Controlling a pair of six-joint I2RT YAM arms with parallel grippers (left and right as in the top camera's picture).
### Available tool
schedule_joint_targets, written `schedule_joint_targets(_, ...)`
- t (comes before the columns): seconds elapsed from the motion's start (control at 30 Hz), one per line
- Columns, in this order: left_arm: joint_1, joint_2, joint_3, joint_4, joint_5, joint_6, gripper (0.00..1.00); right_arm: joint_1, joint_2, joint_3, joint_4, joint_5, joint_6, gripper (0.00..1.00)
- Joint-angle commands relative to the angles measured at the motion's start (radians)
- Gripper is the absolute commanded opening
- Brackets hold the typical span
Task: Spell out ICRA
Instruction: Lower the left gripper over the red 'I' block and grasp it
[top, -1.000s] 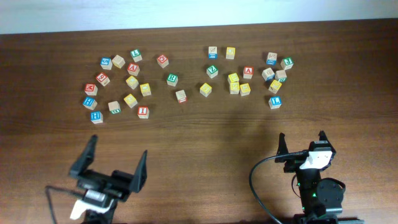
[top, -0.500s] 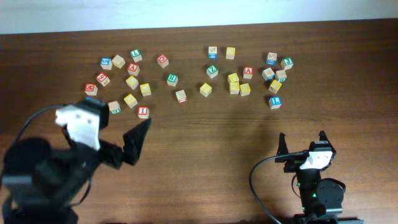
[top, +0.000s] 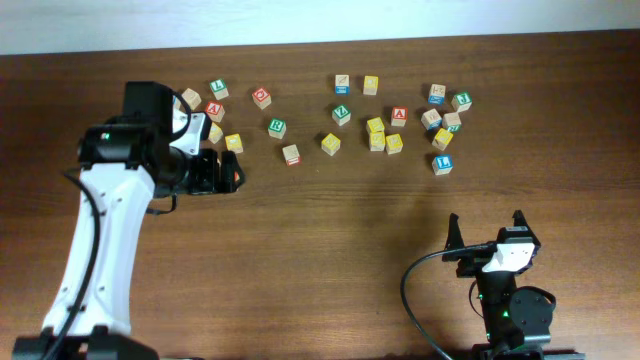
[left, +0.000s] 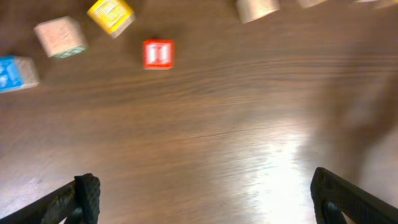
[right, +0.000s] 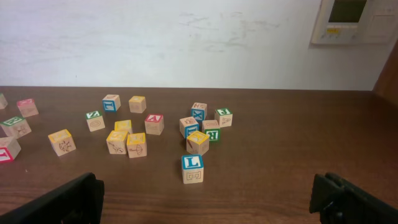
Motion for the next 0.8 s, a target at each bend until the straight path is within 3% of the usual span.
schedule_joint_targets(0.0, -0.038, 0.077, -0.005, -0.020, -0.140, -0.054, 0.99, -0.006, -0.006, -0.008, -0.003, 0.009, 0.011, 0.98)
schedule_joint_targets(0.37, -0.135, 0.238, -0.022, 0.106, -0.287, -0.055, 0.98, -0.006, -0.006, -0.008, -0.003, 0.009, 0.011, 0.98)
schedule_joint_targets(0.4, -0.137, 0.258, -0.022, 0.111, -0.285, -0.055, 0.97, -0.006, -0.007, -0.008, -0.003, 0.009, 0.011, 0.98)
schedule_joint_targets(0.47, -0.140, 0.292, -0.022, 0.123, -0.283, -0.055, 0.79, -0.006, -0.006, -0.008, -0.003, 0.009, 0.011, 0.99)
schedule_joint_targets(0.77, -0.139, 0.425, -0.022, 0.248, -0.310, -0.055, 0.82, -0.006, -0.006, -0.008, -0.003, 0.009, 0.011, 0.99)
